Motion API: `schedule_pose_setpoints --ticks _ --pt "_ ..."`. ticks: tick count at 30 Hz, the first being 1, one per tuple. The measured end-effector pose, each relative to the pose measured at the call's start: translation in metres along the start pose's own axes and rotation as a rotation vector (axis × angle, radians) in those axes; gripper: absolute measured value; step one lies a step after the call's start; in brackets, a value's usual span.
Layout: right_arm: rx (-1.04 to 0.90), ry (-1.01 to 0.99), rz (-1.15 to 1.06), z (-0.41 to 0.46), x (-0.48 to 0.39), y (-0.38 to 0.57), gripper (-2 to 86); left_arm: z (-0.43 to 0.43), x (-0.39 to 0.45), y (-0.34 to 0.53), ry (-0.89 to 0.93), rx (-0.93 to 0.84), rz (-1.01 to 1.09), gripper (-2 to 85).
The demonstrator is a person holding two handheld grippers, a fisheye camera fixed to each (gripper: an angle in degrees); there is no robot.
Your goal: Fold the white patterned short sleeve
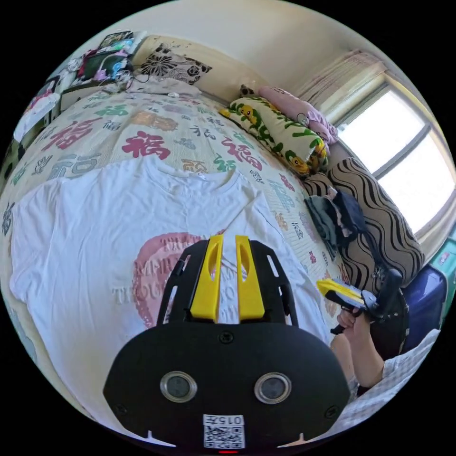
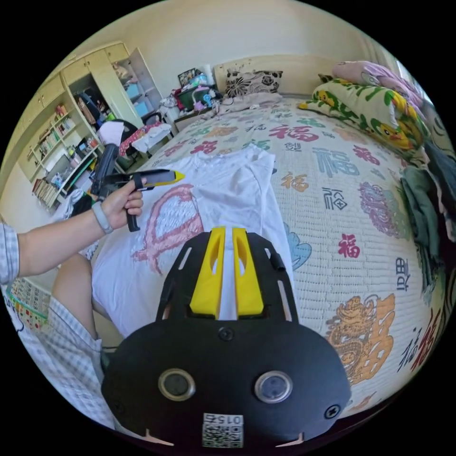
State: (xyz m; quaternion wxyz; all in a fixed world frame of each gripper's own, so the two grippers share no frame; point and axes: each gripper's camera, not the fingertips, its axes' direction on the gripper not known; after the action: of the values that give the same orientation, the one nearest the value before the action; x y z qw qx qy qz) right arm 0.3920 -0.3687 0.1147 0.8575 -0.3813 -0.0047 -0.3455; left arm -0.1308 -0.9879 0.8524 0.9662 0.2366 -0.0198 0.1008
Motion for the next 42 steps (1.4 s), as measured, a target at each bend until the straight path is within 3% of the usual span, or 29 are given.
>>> schedule_pose_setpoints --ticks 4,7,8,10,15,19,24,28,30,32,35,39,42 --pt "0.008 -0.033 0.072 0.016 0.034 -0.009 1.3 0.009 0.031 -0.017 -0.017 -0.039 0.180 4.7" --pt "-0.124 0.009 0.101 0.057 0.054 -0.009 0.1 0.040 0.054 -0.029 -0.034 -0.162 0.284 4.2" --pt "-0.208 0.022 0.117 0.076 0.062 -0.004 -0.2 0.057 0.056 -0.031 -0.114 -0.246 0.305 3.9" --pt "-0.187 0.003 0.128 0.082 0.072 0.007 0.0 0.075 0.054 -0.031 -0.227 -0.355 0.337 3.8" --pt "-0.030 -0.118 0.408 0.065 0.140 0.042 4.3 0.045 0.073 -0.069 -0.150 -0.267 0.432 7.2" --pt "-0.029 -0.208 0.554 0.088 0.185 0.055 5.4 0.058 0.088 -0.119 -0.073 -0.280 0.411 8.9" --pt "0.043 -0.305 0.681 0.119 0.228 0.060 1.6 0.095 0.083 -0.162 -0.078 -0.331 0.279 3.9" --pt "0.116 -0.298 0.716 0.131 0.247 0.075 0.0 0.086 0.073 -0.170 -0.058 -0.300 0.221 0.7" --pt "0.164 -0.269 0.739 0.137 0.257 0.088 -0.3 0.061 0.057 -0.176 0.042 -0.184 0.139 0.9" --pt "0.167 -0.270 0.747 0.149 0.263 0.091 -0.4 0.055 0.048 -0.179 0.095 -0.189 0.091 1.7" --pt "0.153 -0.229 0.718 0.171 0.262 0.090 -0.2 0.046 0.050 -0.178 0.006 -0.236 0.128 6.9" --pt "0.172 -0.139 0.686 0.182 0.253 0.099 -0.1 -0.029 0.033 -0.174 0.066 -0.111 0.071 8.2" --pt "0.223 -0.196 0.606 0.199 0.235 0.097 -0.3 -0.098 0.024 -0.152 0.162 -0.063 0.106 6.7"
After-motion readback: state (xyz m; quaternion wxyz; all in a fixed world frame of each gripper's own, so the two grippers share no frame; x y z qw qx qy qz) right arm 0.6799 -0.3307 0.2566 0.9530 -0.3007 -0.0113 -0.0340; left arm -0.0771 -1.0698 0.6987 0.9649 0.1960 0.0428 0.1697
